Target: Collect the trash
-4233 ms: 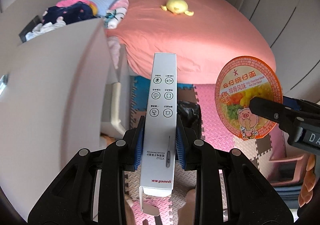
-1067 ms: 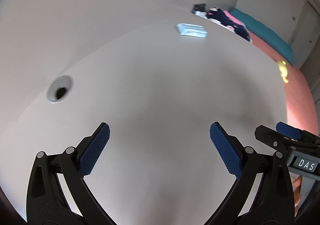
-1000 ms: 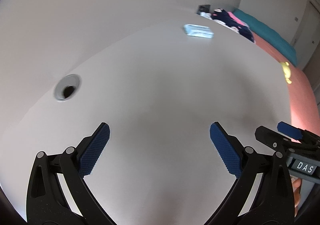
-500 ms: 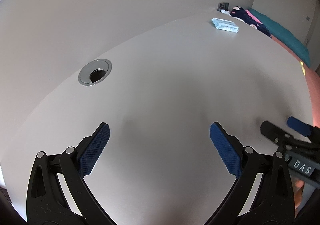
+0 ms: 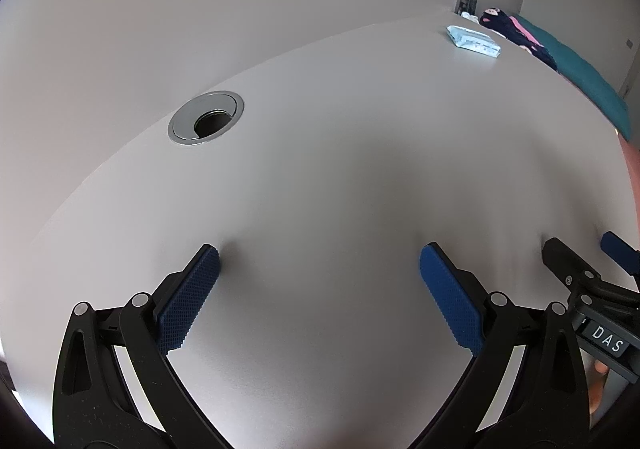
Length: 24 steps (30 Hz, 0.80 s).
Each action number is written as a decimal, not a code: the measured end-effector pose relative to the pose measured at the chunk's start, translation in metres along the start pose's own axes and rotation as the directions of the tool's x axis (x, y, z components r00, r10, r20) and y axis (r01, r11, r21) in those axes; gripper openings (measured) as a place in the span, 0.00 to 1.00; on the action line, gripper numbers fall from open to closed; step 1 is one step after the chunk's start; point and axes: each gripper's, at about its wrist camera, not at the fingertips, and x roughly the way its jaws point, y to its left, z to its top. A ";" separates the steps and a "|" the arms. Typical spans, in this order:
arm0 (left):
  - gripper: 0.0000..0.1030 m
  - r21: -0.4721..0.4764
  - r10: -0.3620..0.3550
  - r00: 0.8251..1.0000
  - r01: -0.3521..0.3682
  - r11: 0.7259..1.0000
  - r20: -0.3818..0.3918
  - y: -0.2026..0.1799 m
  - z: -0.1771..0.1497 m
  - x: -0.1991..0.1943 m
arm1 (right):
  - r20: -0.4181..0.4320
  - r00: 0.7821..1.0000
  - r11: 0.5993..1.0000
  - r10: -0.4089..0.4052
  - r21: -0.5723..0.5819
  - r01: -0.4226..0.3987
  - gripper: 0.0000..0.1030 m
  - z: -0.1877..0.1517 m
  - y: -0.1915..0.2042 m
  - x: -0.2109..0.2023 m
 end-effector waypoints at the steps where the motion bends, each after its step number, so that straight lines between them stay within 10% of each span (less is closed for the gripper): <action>1: 0.94 0.001 0.001 1.000 -0.001 1.000 0.000 0.000 0.000 0.000 | 0.000 1.000 1.000 0.000 0.000 0.000 0.98 0.000 0.000 0.000; 24: 0.94 0.003 -0.001 1.000 0.001 1.000 -0.001 0.000 0.002 0.002 | 0.000 1.000 1.000 -0.001 -0.001 0.001 0.98 -0.001 0.000 0.000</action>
